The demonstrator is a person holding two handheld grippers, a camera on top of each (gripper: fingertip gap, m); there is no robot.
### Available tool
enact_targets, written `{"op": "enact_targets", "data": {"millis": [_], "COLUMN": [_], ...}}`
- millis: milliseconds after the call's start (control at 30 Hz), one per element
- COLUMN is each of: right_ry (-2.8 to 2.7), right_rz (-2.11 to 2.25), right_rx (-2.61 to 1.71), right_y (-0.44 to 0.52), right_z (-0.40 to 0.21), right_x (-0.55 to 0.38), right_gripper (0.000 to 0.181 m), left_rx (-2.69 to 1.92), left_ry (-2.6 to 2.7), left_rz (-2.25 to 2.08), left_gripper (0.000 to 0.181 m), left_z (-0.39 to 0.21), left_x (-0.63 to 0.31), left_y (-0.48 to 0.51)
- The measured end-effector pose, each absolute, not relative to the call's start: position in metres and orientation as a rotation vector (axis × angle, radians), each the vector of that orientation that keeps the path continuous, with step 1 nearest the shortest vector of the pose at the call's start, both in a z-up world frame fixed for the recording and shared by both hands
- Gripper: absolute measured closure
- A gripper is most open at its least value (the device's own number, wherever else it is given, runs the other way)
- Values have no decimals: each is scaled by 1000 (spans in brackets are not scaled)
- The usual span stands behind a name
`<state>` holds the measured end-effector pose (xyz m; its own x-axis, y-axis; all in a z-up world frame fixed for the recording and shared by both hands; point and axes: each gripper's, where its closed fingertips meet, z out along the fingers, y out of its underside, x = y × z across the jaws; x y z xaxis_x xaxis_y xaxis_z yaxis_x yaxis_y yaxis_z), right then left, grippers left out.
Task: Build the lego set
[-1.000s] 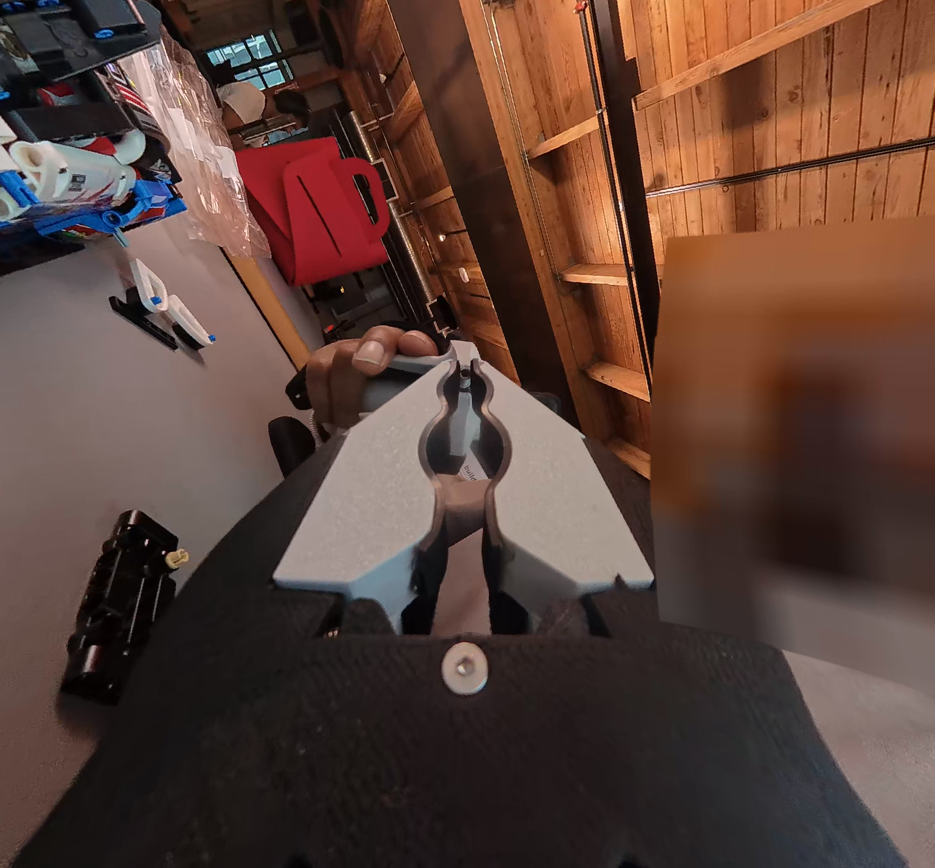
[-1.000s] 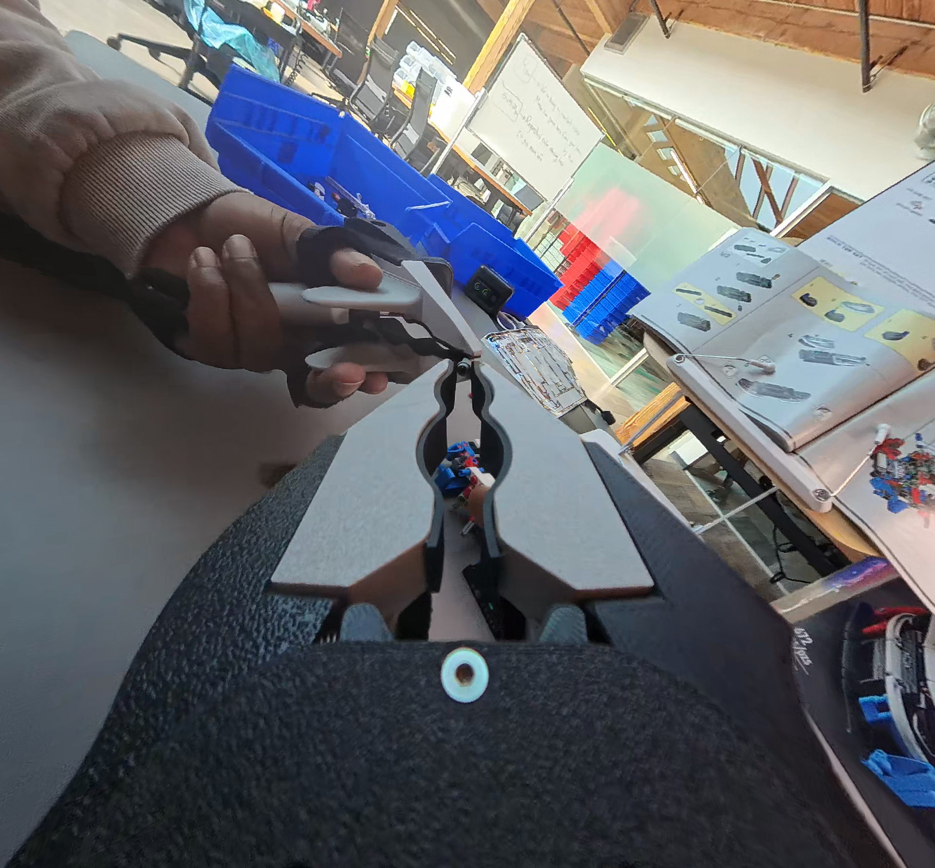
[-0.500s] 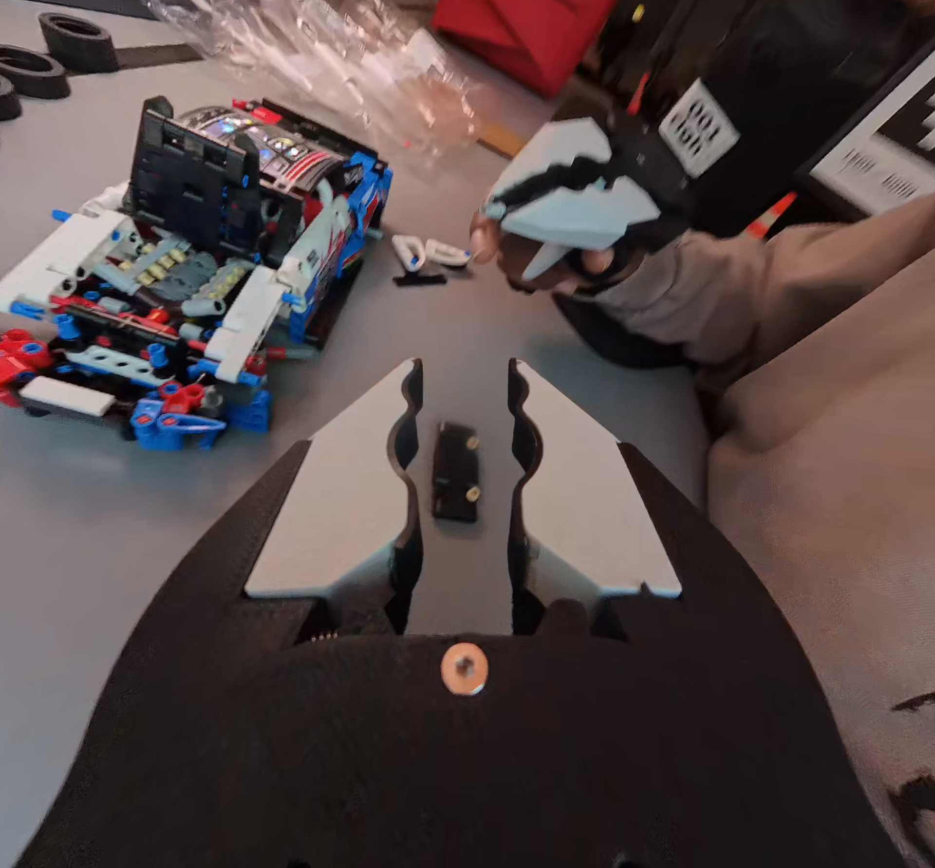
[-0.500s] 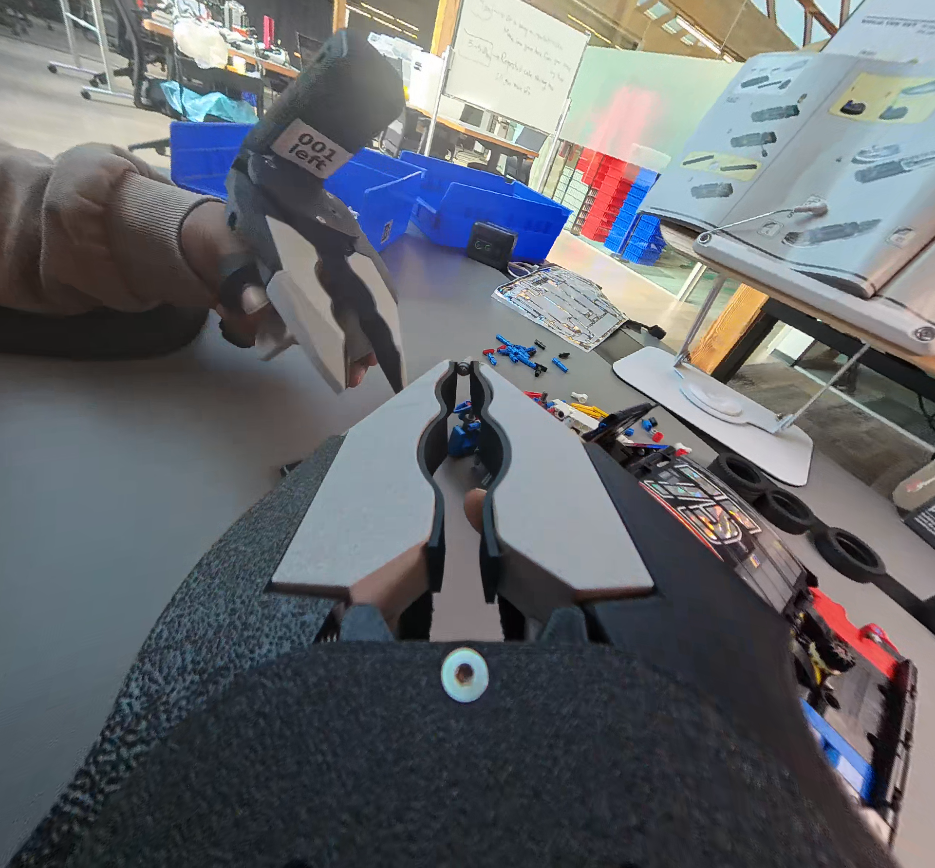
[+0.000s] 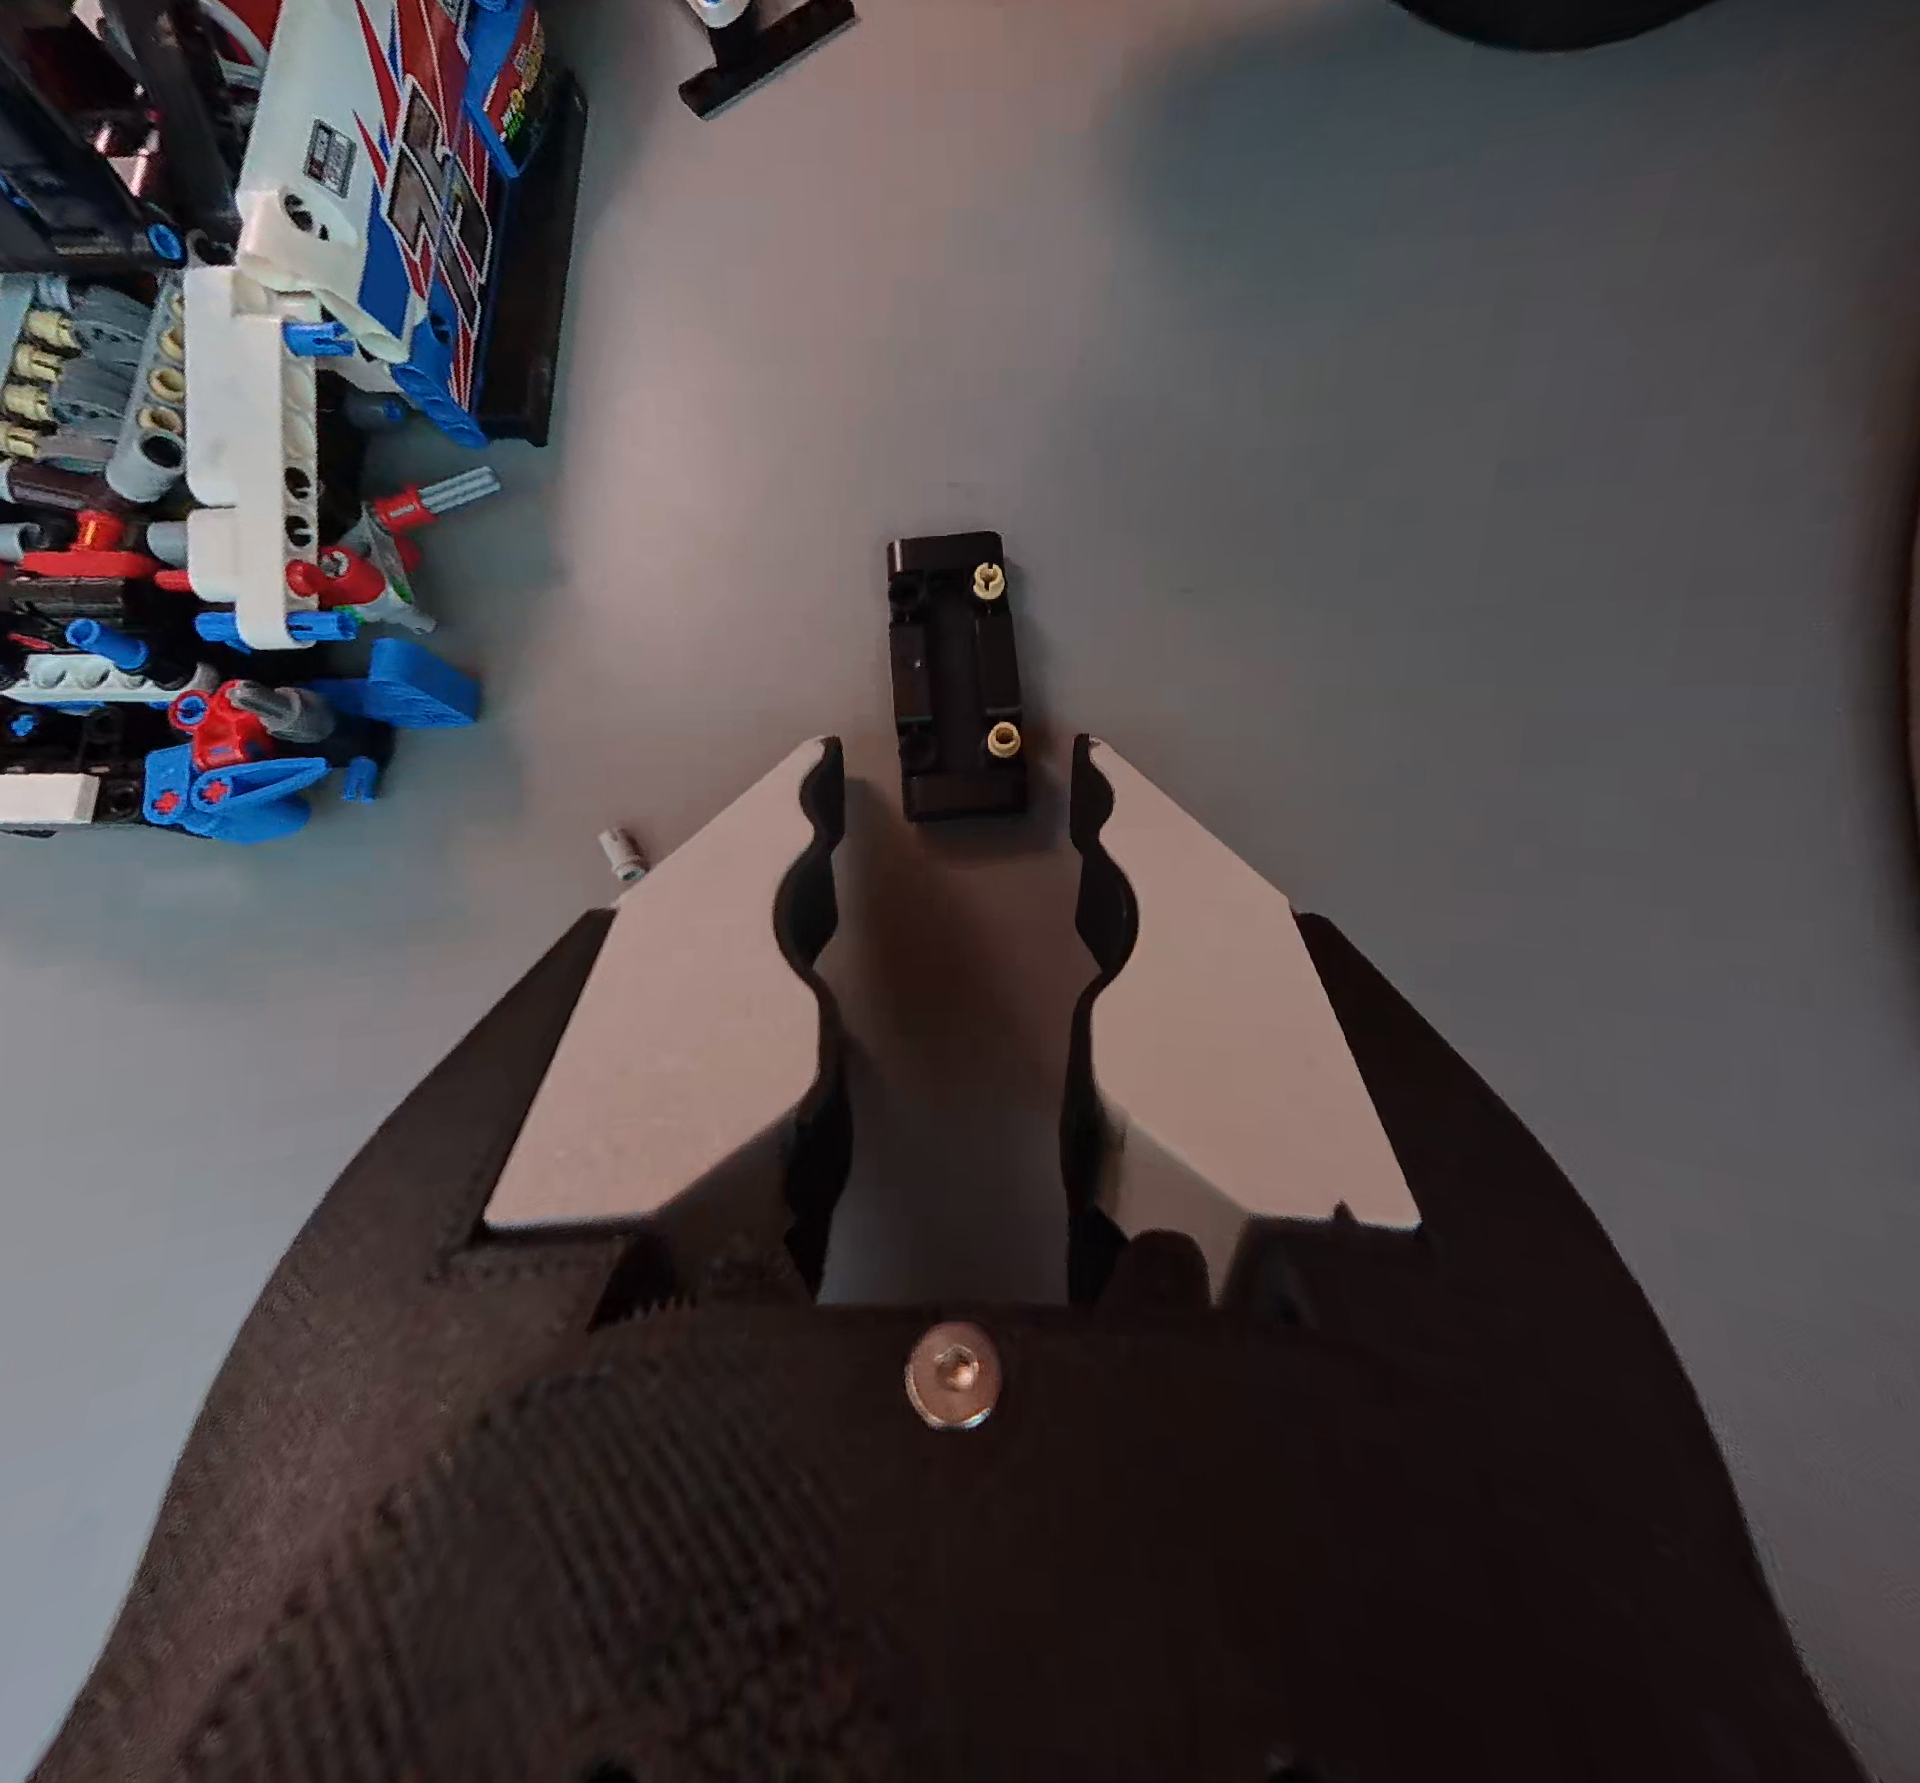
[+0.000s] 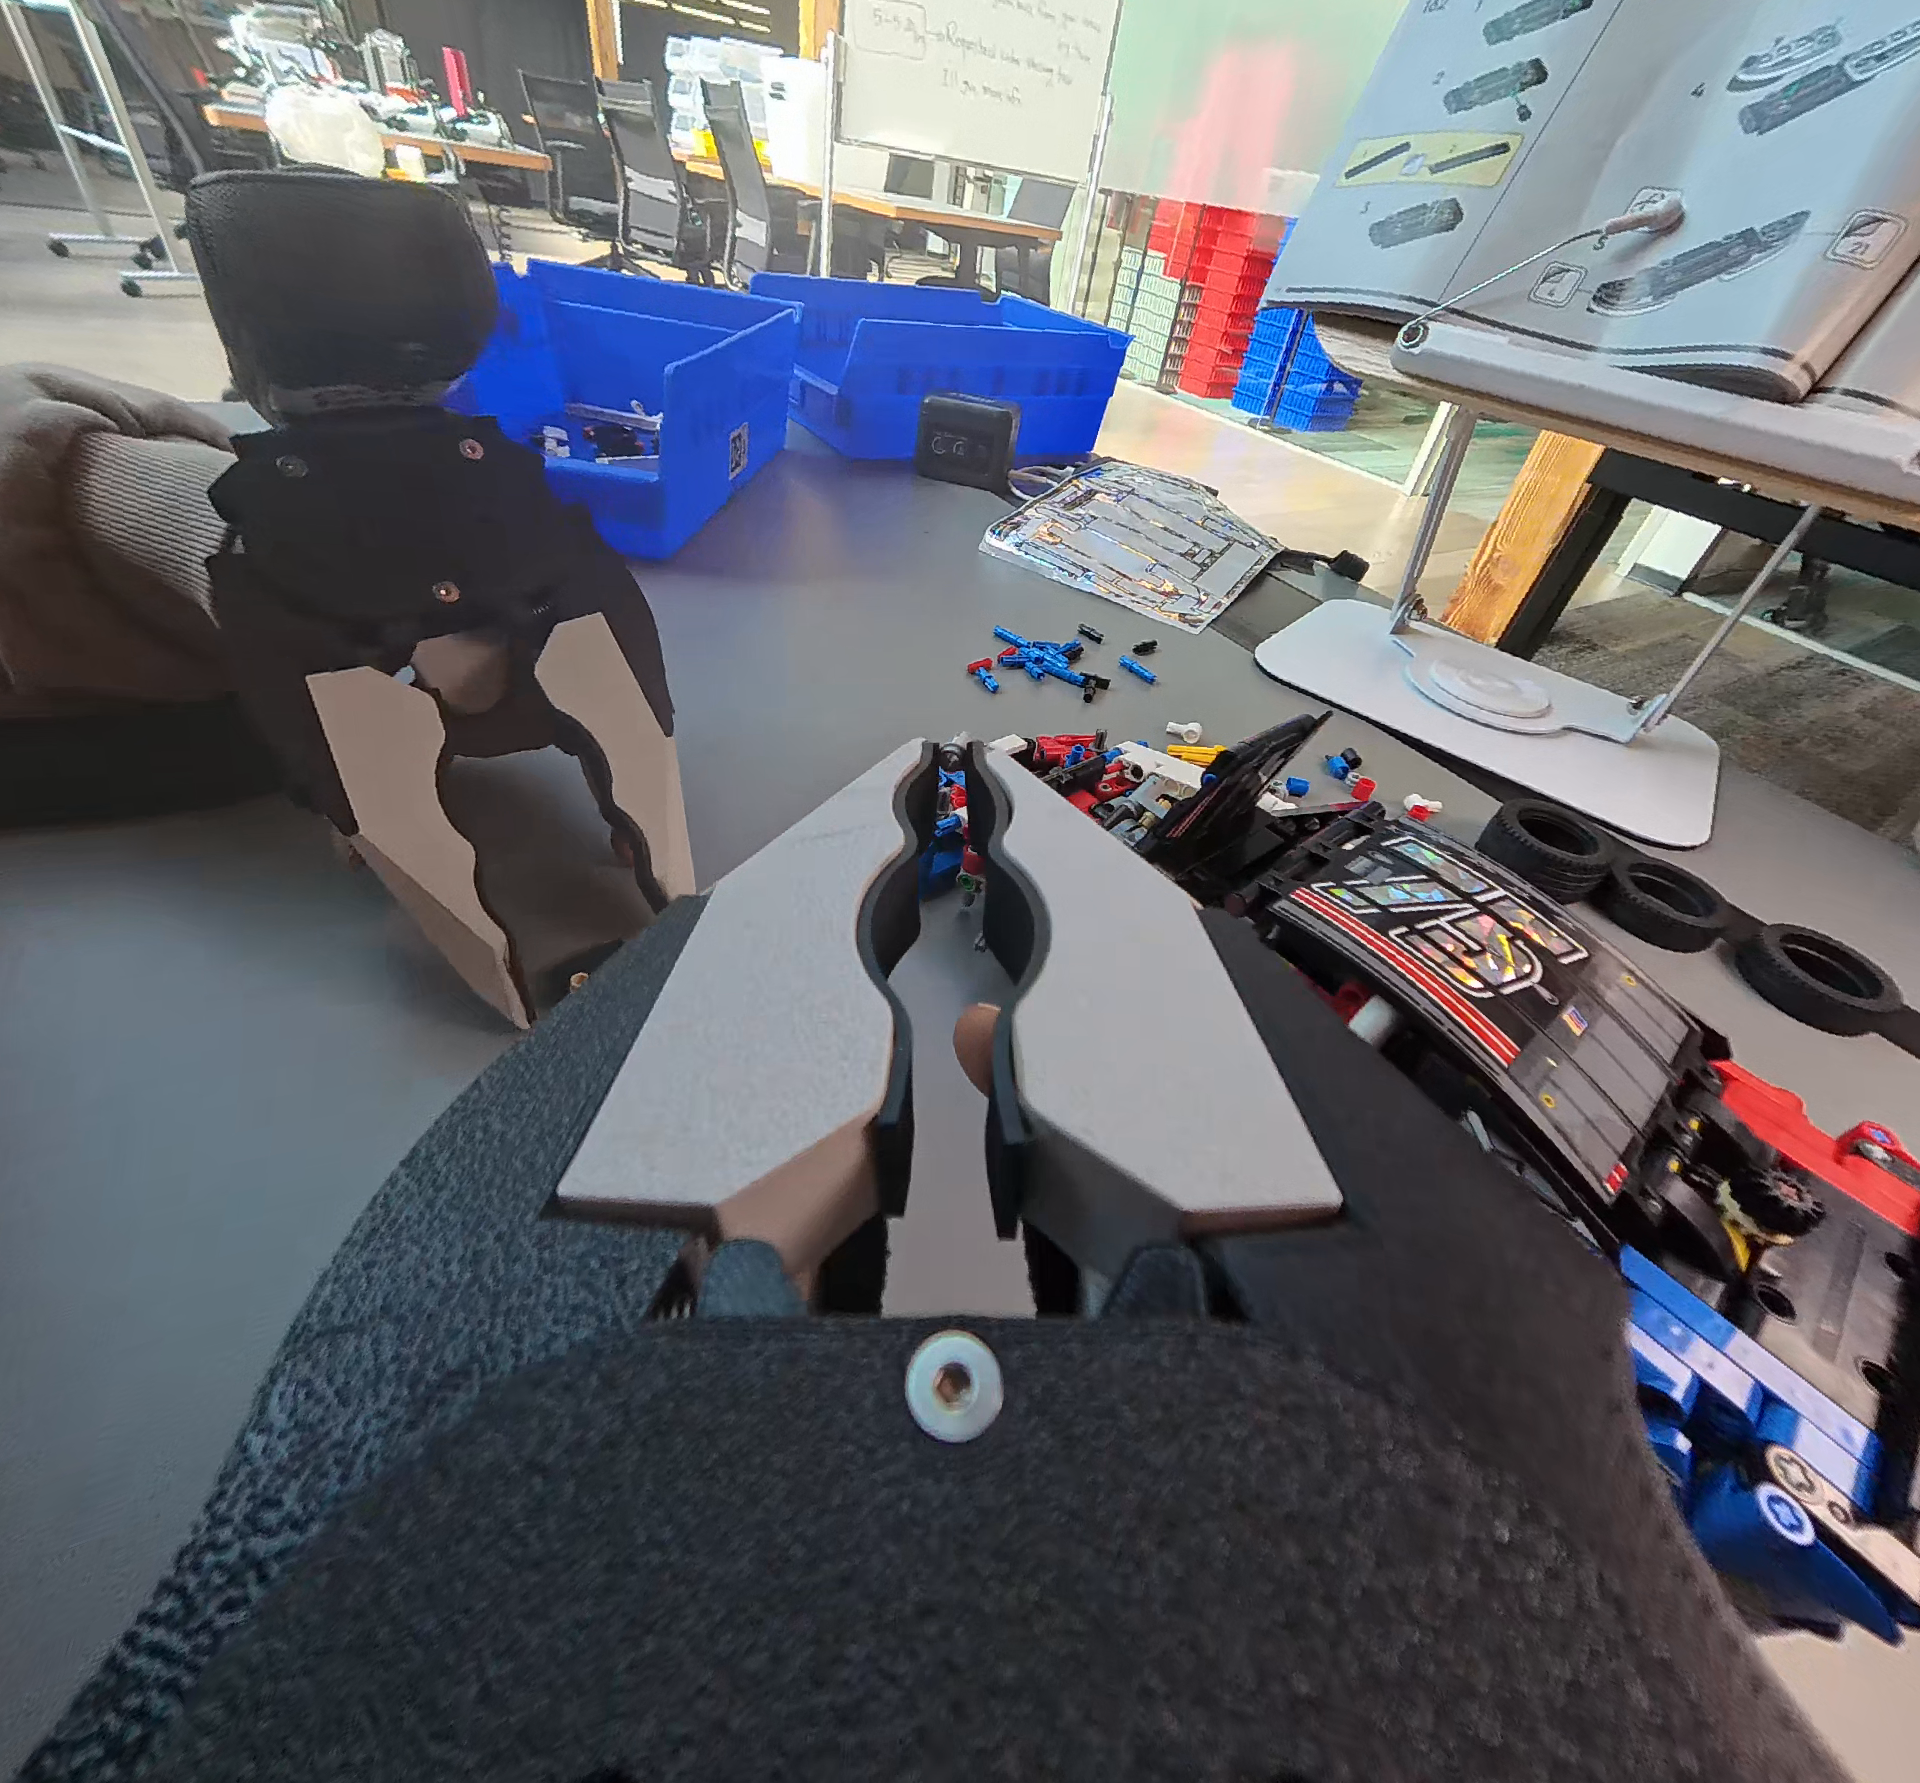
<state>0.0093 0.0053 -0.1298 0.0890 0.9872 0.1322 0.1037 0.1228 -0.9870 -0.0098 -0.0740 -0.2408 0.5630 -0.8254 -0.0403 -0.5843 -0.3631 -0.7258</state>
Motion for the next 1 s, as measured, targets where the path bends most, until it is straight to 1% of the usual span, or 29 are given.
{"op": "enact_targets", "data": {"millis": [33,67,100,267,433,533,700,1000], "right_ry": [-1268,-1272,-1278,-1288,-1369,-1433,-1428,-1326], "right_rz": [997,997,996,974,916,833,784,834], "right_rx": [-1231,-1235,-1239,-1274,-1251,-1246,-1321,-1405], "right_y": [5,5,4,6,-8,-19,-18,-11], "right_z": [-130,-131,-132,-135,-142,-153,-167,-164], "right_x": [9,9,9,9,4,-4,-13,-16], "right_gripper": [180,180,180,180,181,180,179,180], "left_rx": [-2076,-2067,-2065,-2102,-2059,-2023,-1966,-1911], "left_ry": [1131,1128,1113,914,489,335,285,359], "left_rz": [-432,-405,-376,-386,-762,-834,-768,-523], "left_gripper": [146,156,159,160,160,160,160,160], "left_z": [-241,-240,-240,-234,-202,-193,-183,-176], "left_x": [-9,-10,-11,-18,-19,-25,-25,-28], "left_y": [-74,-72,-68,-51,-37,-29,-22,-18]}}
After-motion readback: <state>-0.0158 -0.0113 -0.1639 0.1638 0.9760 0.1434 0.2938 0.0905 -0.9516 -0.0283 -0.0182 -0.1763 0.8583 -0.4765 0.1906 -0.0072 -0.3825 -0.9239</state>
